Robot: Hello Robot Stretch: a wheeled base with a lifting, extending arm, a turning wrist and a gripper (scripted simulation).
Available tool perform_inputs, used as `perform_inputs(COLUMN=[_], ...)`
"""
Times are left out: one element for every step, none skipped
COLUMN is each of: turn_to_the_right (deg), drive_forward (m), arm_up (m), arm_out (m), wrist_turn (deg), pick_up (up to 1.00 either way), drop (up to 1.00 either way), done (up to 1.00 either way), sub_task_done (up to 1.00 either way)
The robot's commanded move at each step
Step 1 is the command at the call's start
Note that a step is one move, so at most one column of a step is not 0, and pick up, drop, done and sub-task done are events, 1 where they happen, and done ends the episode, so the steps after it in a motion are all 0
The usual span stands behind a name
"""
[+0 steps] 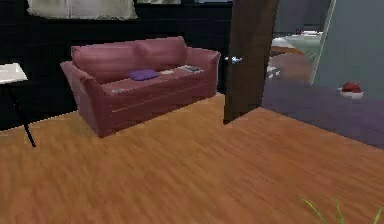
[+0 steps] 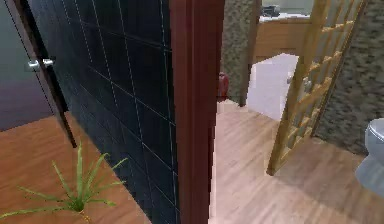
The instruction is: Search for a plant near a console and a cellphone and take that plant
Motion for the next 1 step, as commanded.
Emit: perform_inputs(turn_to_the_right=[-30.0], drive_forward=[0.00], arm_up=[0.00], arm_out=[0.00], wrist_turn=[0.0], pick_up=[0.00], drop=[0.00], done=[0.00], sub_task_done=[0.00])
